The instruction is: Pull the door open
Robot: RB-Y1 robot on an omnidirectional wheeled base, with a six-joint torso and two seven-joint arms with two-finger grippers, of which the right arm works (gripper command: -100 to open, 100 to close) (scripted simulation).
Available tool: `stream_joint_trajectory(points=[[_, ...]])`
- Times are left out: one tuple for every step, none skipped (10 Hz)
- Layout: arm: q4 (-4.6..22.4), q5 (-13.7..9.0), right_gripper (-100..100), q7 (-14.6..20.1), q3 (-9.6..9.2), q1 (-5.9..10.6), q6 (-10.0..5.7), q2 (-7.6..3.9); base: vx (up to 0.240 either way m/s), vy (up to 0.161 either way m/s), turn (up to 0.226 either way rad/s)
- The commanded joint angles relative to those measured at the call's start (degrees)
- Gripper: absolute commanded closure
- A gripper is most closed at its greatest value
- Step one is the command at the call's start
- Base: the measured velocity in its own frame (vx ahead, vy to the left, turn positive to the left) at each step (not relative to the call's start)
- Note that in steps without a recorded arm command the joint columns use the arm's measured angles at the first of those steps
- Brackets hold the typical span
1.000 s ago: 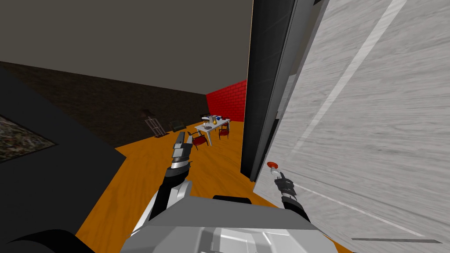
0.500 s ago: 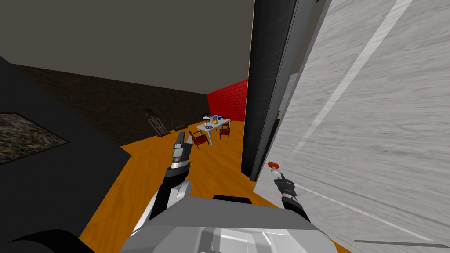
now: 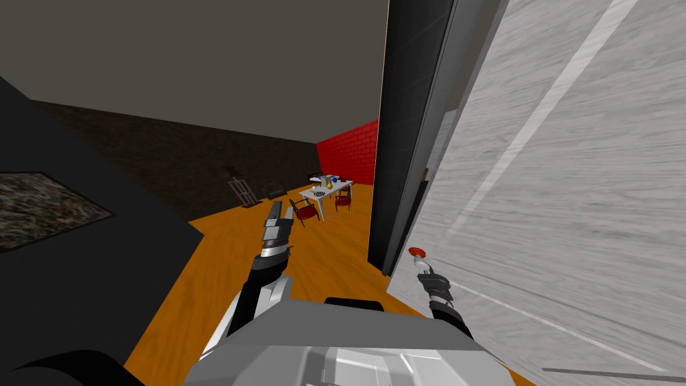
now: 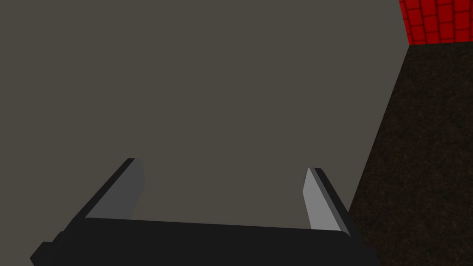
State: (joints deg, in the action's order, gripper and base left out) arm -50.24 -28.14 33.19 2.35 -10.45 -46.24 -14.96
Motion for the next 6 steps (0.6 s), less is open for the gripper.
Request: stream_joint_trajectory(points=[[-1.02, 0.05, 100, 2.35, -0.90, 0.67, -0.99, 0.35, -0.028, -0.007, 0.033], [-1.02, 0.05, 100, 2.35, -0.90, 0.67, -0.99, 0.35, -0.011, -0.008, -0.001], [-1.02, 0.05, 100, 2.35, -0.90, 0.67, -0.99, 0.35, -0.010, 0.003, -0.007], [-1.02, 0.05, 100, 2.35, -0.90, 0.67, -0.99, 0.35, 0.001, 0.013, 0.003], [-1.02, 0.05, 100, 2.35, -0.90, 0.67, -0.99, 0.35, 0.004, -0.004, -0.012], [-1.02, 0.05, 100, 2.35, -0.90, 0.67, -0.99, 0.35, 0.003, -0.004, -0.014]])
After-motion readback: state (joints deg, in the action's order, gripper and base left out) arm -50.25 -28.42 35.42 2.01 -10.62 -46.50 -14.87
